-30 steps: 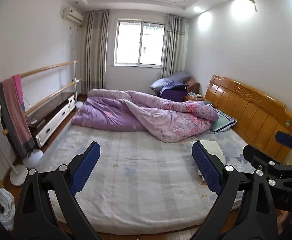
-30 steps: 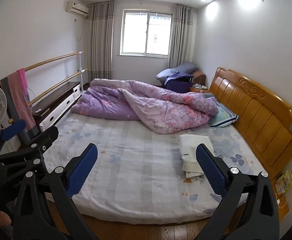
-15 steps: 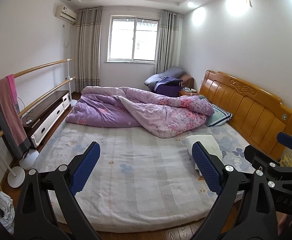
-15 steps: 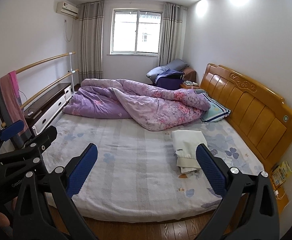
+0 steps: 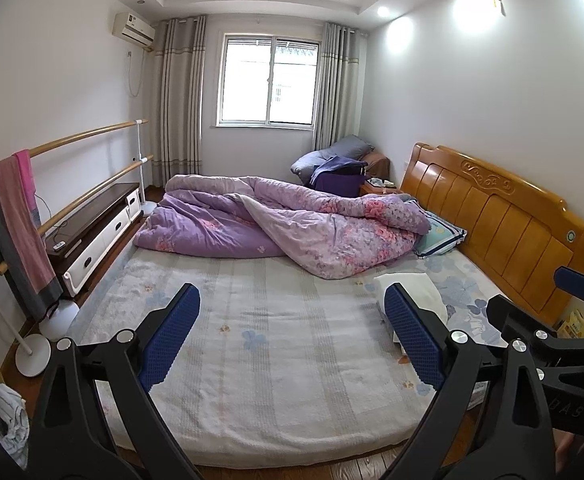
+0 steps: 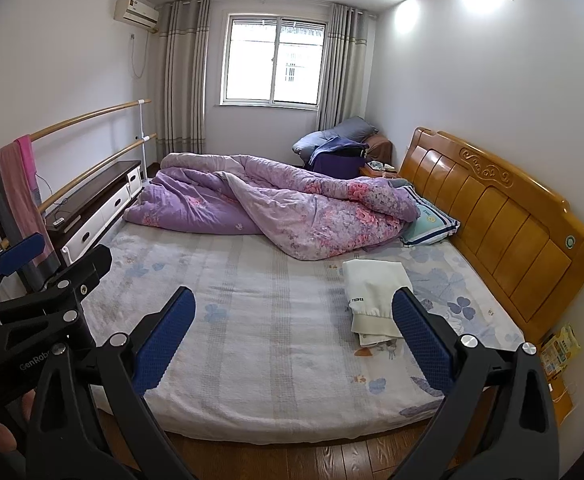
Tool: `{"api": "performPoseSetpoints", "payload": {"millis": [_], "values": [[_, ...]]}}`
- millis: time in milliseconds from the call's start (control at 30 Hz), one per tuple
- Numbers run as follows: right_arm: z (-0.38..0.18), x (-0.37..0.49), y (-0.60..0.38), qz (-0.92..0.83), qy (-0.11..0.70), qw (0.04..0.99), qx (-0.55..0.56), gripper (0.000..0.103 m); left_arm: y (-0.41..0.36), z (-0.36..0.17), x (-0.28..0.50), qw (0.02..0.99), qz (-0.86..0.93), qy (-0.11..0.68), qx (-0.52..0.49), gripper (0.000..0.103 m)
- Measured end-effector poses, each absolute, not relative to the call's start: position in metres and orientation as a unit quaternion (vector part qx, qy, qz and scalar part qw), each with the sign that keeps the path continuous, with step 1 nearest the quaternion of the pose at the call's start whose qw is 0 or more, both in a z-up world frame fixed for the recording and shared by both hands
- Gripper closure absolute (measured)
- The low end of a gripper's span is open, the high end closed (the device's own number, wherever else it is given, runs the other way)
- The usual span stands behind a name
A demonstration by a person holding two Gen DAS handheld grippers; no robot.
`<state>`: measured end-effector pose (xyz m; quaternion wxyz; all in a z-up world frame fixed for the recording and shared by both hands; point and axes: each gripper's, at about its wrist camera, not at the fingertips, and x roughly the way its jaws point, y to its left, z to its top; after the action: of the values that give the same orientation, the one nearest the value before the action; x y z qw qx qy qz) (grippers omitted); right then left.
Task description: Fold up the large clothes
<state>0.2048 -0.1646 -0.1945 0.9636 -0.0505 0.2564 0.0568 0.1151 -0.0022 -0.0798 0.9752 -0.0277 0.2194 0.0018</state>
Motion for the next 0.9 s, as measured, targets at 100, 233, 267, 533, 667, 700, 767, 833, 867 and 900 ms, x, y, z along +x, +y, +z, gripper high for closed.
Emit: {"api": "performPoseSetpoints", "payload": {"millis": [100, 233, 267, 533, 667, 700, 767, 833, 867, 900], "values": [[-0.195, 0.205, -0.164, 0.057, 0.256, 0.964, -0.052, 0.008, -0.002, -0.081, 0.114, 0.976, 0.004, 0.218, -0.028, 0.009], [-0.194, 0.204, -0.163, 0.056, 0.258, 0.963, -0.051, 0.008, -0.004, -0.082, 0.114, 0.975, 0.005, 0.219, -0.027, 0.009], [-0.195, 0.205, -0.164, 0.056, 0.258, 0.963, -0.051, 0.008, -0.004, -0.083, 0.113, 0.975, 0.006, 0.219, -0.027, 0.009], [-0.194, 0.21, -0.165, 0.059, 0.261, 0.962, -0.052, 0.008, -0.005, -0.084, 0.113, 0.975, 0.008, 0.221, -0.029, 0.009], [-0.194, 0.215, -0.168, 0.06, 0.263, 0.962, -0.053, 0.008, -0.002, -0.086, 0.115, 0.974, 0.01, 0.223, -0.029, 0.009], [-0.194, 0.216, -0.168, 0.06, 0.264, 0.961, -0.053, 0.008, -0.002, -0.086, 0.115, 0.974, 0.01, 0.223, -0.029, 0.009], [-0.194, 0.216, -0.169, 0.06, 0.264, 0.961, -0.053, 0.008, -0.003, -0.086, 0.115, 0.974, 0.009, 0.223, -0.03, 0.009], [-0.196, 0.216, -0.168, 0.06, 0.264, 0.961, -0.054, 0.008, -0.001, -0.086, 0.116, 0.974, 0.008, 0.224, -0.03, 0.009], [-0.195, 0.216, -0.168, 0.06, 0.264, 0.961, -0.054, 0.008, 0.0, -0.087, 0.116, 0.974, 0.009, 0.225, -0.031, 0.009], [-0.195, 0.216, -0.168, 0.06, 0.265, 0.961, -0.054, 0.008, 0.001, -0.087, 0.117, 0.974, 0.009, 0.225, -0.03, 0.009]]}}
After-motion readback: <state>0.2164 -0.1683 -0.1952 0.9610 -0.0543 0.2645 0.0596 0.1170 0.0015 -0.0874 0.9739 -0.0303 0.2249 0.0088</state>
